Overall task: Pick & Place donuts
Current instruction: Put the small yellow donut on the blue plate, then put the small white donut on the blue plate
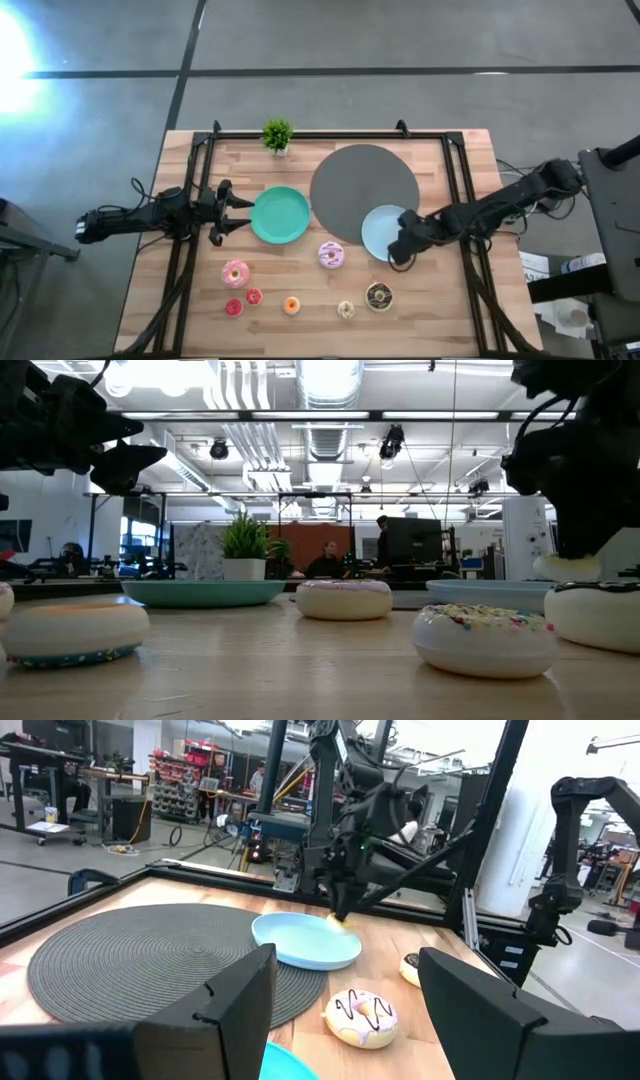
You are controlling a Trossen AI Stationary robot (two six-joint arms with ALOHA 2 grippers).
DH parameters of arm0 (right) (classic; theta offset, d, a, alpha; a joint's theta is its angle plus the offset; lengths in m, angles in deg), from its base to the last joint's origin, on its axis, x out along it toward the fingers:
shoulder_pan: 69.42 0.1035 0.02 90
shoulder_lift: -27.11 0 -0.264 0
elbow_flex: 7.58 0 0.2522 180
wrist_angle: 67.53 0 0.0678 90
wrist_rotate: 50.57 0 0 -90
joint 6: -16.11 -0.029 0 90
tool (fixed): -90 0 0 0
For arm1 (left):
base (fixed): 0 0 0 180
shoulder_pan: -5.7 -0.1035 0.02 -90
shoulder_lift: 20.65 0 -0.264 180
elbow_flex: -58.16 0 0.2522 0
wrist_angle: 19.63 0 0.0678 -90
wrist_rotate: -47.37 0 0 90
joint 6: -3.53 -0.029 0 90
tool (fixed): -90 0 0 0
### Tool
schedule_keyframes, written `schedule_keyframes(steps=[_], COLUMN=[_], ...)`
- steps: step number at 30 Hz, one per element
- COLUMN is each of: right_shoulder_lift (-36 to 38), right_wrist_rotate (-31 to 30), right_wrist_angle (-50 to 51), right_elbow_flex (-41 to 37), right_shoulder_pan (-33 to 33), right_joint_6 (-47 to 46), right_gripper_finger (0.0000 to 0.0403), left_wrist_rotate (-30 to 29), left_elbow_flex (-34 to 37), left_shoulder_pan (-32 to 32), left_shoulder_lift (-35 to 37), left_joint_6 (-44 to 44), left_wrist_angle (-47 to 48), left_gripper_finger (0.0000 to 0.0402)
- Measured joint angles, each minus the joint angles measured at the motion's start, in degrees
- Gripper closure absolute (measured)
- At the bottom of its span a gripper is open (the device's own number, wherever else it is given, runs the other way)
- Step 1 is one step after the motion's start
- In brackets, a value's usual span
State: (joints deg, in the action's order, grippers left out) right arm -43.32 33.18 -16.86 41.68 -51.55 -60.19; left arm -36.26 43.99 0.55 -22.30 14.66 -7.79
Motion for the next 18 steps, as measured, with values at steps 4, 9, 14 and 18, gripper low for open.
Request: schedule_keyframes(steps=[4,9,14,18], right_shoulder_lift=[-0.5,-1.2,-1.1,0.1], right_wrist_rotate=[-0.1,0.3,-0.5,-5.3], right_wrist_angle=[-0.2,0.6,2.0,5.2], right_elbow_flex=[0.0,0.0,1.3,4.7], right_shoulder_pan=[-0.7,-0.6,-0.1,1.8], right_joint_6=[2.0,2.1,6.4,9.4], right_gripper_finger=[0.0338,0.0262,0.0214,0.0203], left_wrist_rotate=[0.0,0.0,0.0,0.0], left_elbow_flex=[0.0,0.0,0.0,0.0], left_shoulder_pan=[0.0,0.0,0.0,0.0], left_shoulder_lift=[0.0,-0.1,-0.1,-0.1], left_joint_6=[0.0,0.0,0.0,0.0], left_wrist_angle=[0.0,0.0,0.0,-0.1], left_gripper_finger=[0.0182,0.0182,0.0182,0.0182])
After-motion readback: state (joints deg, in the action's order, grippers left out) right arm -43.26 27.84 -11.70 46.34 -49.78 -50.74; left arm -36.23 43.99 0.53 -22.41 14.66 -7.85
